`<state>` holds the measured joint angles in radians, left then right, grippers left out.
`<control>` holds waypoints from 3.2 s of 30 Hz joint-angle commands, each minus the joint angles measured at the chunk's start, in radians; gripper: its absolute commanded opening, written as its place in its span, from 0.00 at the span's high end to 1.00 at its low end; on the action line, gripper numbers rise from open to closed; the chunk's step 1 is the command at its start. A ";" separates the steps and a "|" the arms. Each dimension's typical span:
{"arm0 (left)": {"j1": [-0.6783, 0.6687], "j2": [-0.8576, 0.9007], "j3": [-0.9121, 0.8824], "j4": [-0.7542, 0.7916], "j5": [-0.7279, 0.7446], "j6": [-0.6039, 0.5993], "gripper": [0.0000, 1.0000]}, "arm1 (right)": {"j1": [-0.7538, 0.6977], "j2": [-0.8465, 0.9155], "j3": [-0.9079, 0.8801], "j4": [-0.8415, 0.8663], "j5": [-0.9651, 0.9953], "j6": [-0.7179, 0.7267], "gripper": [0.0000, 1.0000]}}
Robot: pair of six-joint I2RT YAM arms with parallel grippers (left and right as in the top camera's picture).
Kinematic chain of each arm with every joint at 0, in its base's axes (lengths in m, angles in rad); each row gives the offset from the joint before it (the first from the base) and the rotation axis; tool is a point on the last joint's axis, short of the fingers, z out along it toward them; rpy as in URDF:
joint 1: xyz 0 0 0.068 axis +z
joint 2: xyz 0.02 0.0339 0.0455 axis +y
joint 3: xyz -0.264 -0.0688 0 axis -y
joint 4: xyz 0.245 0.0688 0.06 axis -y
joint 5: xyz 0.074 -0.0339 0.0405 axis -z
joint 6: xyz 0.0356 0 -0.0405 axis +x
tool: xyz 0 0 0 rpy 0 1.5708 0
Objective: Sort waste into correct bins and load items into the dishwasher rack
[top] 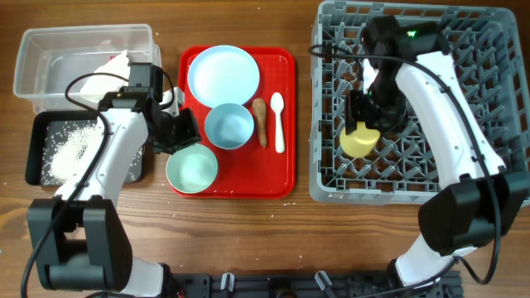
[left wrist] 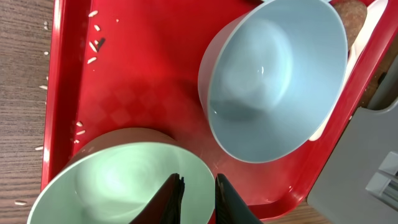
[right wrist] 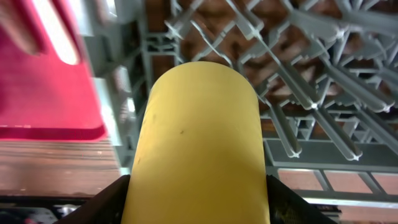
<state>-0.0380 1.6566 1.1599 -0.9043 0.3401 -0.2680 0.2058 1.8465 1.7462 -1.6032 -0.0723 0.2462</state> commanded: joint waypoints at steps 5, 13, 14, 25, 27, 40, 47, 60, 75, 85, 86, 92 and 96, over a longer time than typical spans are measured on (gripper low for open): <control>0.001 -0.021 0.017 0.002 -0.005 0.002 0.81 | -0.076 -0.014 -0.068 0.087 -0.015 -0.038 0.44; 0.001 -0.021 0.017 0.002 -0.005 0.002 0.82 | -0.086 -0.011 -0.251 0.234 -0.023 -0.034 0.44; 0.001 -0.021 0.016 0.002 -0.005 0.002 0.82 | -0.092 -0.011 -0.256 0.232 -0.027 -0.034 0.43; 0.001 -0.021 0.017 0.002 -0.005 0.002 0.82 | -0.121 -0.012 -0.160 0.184 -0.091 -0.064 0.15; 0.001 -0.021 0.016 0.002 -0.005 0.002 0.82 | -0.121 -0.012 -0.102 0.164 -0.090 -0.064 0.07; 0.001 -0.021 0.017 0.002 -0.005 0.002 0.81 | -0.087 -0.035 0.111 0.147 -0.190 -0.116 0.10; 0.001 -0.021 0.016 0.005 -0.019 0.002 0.81 | 0.136 -0.033 0.109 0.393 -0.224 -0.024 0.14; 0.001 -0.021 0.017 0.005 -0.054 0.002 0.81 | 0.319 0.079 0.104 0.530 -0.221 0.120 0.20; 0.001 -0.021 0.017 0.013 -0.053 -0.002 0.79 | 0.348 0.082 0.100 0.533 -0.195 0.121 0.20; 0.001 -0.021 0.017 0.010 -0.053 -0.002 0.76 | 0.359 0.098 0.003 0.646 -0.200 0.208 0.20; 0.001 -0.021 0.017 0.010 -0.053 -0.002 0.76 | 0.359 0.098 -0.002 0.652 -0.200 0.207 0.20; 0.001 -0.021 0.017 0.013 -0.054 -0.002 0.77 | 0.402 0.138 -0.007 0.669 -0.198 0.240 0.23; 0.001 -0.021 0.017 0.024 -0.054 -0.002 0.77 | 0.424 0.170 -0.008 0.673 -0.179 0.304 0.32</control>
<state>-0.0380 1.6566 1.1599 -0.8906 0.2958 -0.2684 0.6205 1.9858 1.7481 -0.9333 -0.2794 0.4934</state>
